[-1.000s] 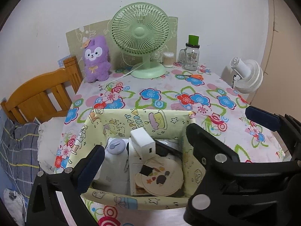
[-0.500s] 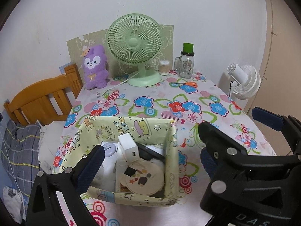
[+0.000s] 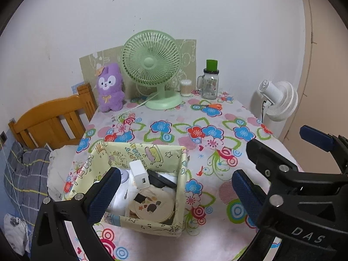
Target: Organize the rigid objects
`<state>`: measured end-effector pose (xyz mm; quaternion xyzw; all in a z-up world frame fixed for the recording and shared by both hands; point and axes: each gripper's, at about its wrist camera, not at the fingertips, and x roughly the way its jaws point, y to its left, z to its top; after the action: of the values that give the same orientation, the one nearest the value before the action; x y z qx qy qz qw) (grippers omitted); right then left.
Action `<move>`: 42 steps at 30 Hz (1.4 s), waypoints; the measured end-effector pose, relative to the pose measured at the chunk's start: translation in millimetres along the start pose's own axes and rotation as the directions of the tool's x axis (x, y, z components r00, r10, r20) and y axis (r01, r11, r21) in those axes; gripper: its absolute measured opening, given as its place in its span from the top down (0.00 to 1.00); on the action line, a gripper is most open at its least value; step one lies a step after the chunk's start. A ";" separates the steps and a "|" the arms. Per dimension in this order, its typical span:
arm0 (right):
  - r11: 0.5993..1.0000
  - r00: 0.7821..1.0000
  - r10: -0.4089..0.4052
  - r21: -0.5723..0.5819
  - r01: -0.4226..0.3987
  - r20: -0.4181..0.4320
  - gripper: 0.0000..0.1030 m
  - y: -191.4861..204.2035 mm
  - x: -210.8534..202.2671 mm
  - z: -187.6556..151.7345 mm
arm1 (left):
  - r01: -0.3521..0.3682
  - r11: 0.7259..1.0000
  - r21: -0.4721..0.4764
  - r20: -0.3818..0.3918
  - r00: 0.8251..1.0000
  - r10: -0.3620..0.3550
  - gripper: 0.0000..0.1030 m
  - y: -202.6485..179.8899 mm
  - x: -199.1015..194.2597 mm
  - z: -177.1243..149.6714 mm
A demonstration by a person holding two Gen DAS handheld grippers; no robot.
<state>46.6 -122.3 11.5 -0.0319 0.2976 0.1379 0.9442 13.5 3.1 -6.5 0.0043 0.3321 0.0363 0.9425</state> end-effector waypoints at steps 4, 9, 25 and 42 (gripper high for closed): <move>1.000 1.000 -0.018 0.000 0.018 0.019 0.03 -13.3 -10.1 1.8 | 0.003 1.000 -0.010 0.017 1.000 -0.003 0.00 -6.2 -7.2 2.2; 1.000 0.999 -0.027 0.010 0.027 0.040 0.02 -28.6 -20.8 0.7 | -0.002 0.999 -0.032 0.025 1.000 0.003 0.00 -7.7 -13.4 -0.1; 0.997 0.993 -0.068 0.034 0.065 0.096 0.00 -60.4 -46.9 -11.4 | -0.019 0.997 -0.071 0.036 0.999 0.022 0.00 -8.9 -27.4 0.0; 0.997 0.990 -0.068 0.048 0.062 0.124 0.00 -61.9 -56.9 -14.6 | -0.009 0.998 -0.064 0.078 0.997 0.014 0.00 -12.5 -38.2 -1.2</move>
<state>11.1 -197.6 30.7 -0.0120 0.2394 0.1021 0.9655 -16.0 -12.2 16.0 -0.0224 0.2933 0.0522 0.9543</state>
